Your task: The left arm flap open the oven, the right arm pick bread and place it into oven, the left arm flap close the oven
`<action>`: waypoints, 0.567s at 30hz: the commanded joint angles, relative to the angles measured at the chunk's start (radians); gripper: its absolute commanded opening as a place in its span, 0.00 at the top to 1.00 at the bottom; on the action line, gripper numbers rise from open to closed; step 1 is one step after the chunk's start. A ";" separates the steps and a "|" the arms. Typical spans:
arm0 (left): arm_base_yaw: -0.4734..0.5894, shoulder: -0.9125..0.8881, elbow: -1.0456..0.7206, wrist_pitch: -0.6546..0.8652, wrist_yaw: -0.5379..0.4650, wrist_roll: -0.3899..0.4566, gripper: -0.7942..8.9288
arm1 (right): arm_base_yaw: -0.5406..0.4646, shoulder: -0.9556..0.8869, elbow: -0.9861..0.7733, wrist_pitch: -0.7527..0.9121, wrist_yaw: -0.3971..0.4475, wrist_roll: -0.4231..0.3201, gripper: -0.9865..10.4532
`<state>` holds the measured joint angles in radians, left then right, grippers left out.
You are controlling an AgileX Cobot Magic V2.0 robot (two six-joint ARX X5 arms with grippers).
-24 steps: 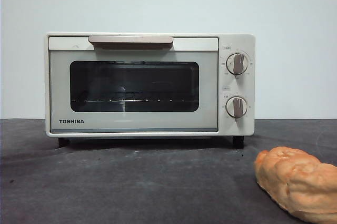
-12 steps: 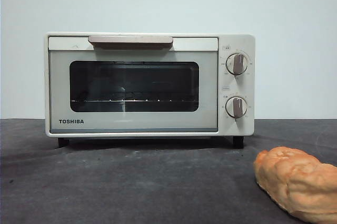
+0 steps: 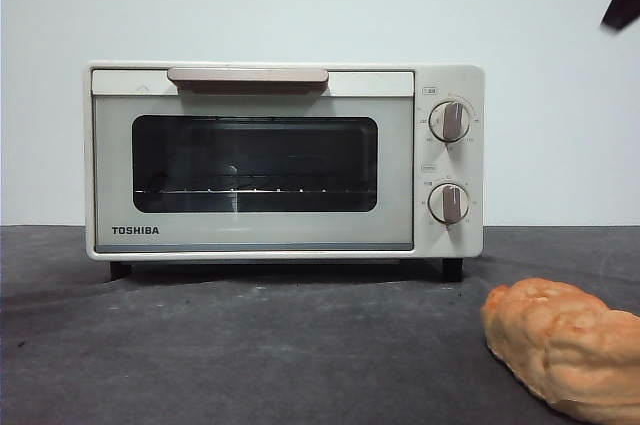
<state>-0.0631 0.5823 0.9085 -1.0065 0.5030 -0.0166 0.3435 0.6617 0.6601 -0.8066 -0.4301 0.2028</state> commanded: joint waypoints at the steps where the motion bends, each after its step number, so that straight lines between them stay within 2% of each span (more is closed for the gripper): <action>1: -0.002 0.005 0.020 0.008 0.004 0.009 0.90 | 0.054 0.005 -0.051 0.056 0.049 0.096 0.49; 8: -0.002 0.005 0.020 0.008 0.004 0.009 0.90 | 0.226 0.064 -0.159 0.209 0.210 0.212 0.49; 14: -0.002 0.005 0.020 0.007 0.004 0.008 0.90 | 0.354 0.192 -0.171 0.316 0.385 0.257 0.49; 17: -0.002 0.005 0.020 0.006 0.004 0.008 0.90 | 0.388 0.264 -0.171 0.367 0.446 0.272 0.49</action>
<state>-0.0631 0.5823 0.9085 -1.0069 0.5030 -0.0166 0.7208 0.9077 0.4919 -0.4511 0.0021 0.4492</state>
